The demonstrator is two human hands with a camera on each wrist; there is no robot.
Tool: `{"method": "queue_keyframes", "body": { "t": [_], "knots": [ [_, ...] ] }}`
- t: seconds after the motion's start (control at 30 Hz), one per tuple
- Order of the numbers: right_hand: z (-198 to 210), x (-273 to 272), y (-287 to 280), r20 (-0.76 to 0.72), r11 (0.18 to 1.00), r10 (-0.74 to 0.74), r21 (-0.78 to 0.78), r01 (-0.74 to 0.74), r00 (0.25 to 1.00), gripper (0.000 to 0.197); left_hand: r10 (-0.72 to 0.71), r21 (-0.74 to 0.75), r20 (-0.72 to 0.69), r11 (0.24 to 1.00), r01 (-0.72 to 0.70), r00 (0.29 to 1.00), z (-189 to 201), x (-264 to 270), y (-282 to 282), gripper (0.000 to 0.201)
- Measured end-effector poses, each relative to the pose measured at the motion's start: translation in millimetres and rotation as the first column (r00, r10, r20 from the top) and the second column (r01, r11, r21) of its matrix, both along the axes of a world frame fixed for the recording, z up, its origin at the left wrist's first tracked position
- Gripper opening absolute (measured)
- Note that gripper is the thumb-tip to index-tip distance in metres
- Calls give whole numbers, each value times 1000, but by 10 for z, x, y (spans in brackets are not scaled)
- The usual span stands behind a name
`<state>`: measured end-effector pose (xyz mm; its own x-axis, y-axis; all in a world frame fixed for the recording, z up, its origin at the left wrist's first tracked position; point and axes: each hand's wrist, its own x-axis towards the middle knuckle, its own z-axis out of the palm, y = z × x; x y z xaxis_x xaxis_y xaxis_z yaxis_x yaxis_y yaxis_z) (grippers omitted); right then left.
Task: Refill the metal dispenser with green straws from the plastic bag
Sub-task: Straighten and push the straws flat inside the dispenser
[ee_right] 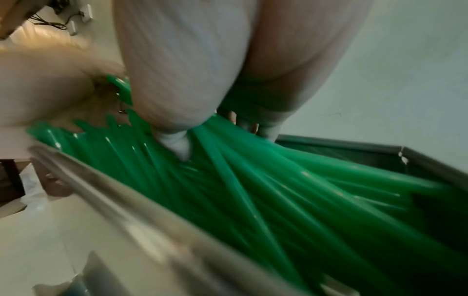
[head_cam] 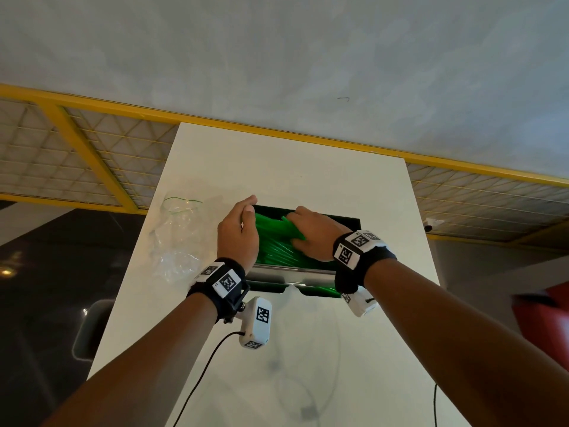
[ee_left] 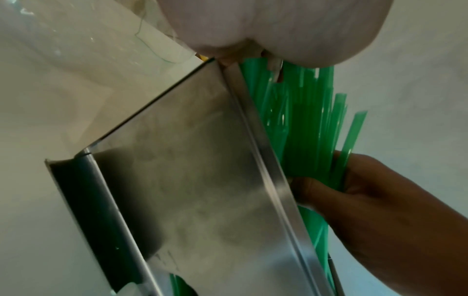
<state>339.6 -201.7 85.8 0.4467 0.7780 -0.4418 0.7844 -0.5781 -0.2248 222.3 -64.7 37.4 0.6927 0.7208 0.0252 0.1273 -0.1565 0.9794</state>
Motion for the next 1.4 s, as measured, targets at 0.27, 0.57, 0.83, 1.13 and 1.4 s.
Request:
{"method": "queue_keyframes", "body": {
  "t": [0.27,0.57,0.83,1.13,1.4],
  "knots": [
    [82,-30,21,31,1000,7,3,-7,999,53,4,-63,-38,998,-6,999,39,37,26,44],
    [79,-7,-185,-20,998,-53,-29,53,998,107,-156,-96,-13,983,154,988,-61,-6,-4,60],
    [-176,-17,-19,-69,997,-81,10,81,994,79,-132,-27,-70,991,130,989,-92,-33,-17,52],
    [31,-5,143,66,1000,-11,-17,12,998,36,-115,-84,-47,990,111,992,-32,-28,68,57],
    [161,14,-41,34,994,-83,-69,85,996,104,-175,-64,-70,983,170,982,-56,-7,21,53]
  ]
}}
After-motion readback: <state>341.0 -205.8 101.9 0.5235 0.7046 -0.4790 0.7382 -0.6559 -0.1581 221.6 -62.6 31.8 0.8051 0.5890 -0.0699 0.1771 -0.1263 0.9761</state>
